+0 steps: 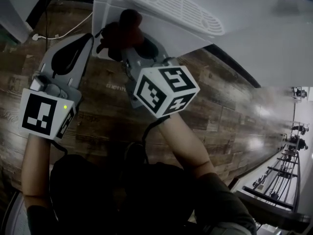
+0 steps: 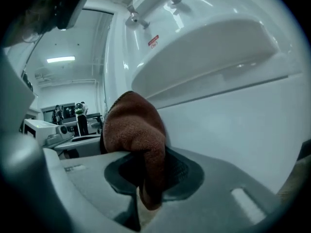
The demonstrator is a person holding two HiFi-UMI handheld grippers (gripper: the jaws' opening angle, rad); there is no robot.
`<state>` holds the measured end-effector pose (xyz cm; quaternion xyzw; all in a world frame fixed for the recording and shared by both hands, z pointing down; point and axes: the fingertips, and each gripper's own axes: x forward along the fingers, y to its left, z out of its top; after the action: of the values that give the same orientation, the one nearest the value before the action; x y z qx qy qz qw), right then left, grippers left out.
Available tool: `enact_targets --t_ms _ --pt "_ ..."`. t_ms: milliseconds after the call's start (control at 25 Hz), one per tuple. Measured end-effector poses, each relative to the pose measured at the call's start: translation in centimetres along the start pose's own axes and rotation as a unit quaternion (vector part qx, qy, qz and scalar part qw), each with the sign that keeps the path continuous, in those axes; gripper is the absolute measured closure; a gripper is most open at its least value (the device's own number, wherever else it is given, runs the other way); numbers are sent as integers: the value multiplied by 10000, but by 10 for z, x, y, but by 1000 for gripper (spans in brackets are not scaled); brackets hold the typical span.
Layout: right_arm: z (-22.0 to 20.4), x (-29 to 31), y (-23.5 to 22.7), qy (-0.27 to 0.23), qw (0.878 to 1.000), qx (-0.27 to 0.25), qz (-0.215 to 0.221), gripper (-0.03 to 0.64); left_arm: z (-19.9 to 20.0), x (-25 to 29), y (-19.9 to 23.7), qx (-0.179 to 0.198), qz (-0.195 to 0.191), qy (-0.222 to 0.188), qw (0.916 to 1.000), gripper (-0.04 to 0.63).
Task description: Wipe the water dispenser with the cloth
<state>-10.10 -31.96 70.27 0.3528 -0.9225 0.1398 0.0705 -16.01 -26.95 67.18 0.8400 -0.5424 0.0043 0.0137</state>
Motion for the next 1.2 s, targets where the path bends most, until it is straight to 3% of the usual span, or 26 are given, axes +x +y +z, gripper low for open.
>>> enact_targets --t_ms 280,560,840,1040,1200 --pt "-95 12 -37 1035 9933 -193 -479 554 -63 -6 1 -459 0 574 9973 577" --pt "-201 35 -61 2452 9659 -386 -742 554 -137 -11 19 -567 282 1235 9903 577" --pt "-253 48 -66 3280 9386 -748 -760 554 -178 -26 26 -673 440 1676 9826 577" --pt "-258 60 -16 3348 9353 -1143 -57 554 -179 -37 32 -682 529 1700 9817 577" --pt "-271 75 -11 3648 9241 -1129 -153 554 -175 -37 36 -761 573 1678 9812 577"
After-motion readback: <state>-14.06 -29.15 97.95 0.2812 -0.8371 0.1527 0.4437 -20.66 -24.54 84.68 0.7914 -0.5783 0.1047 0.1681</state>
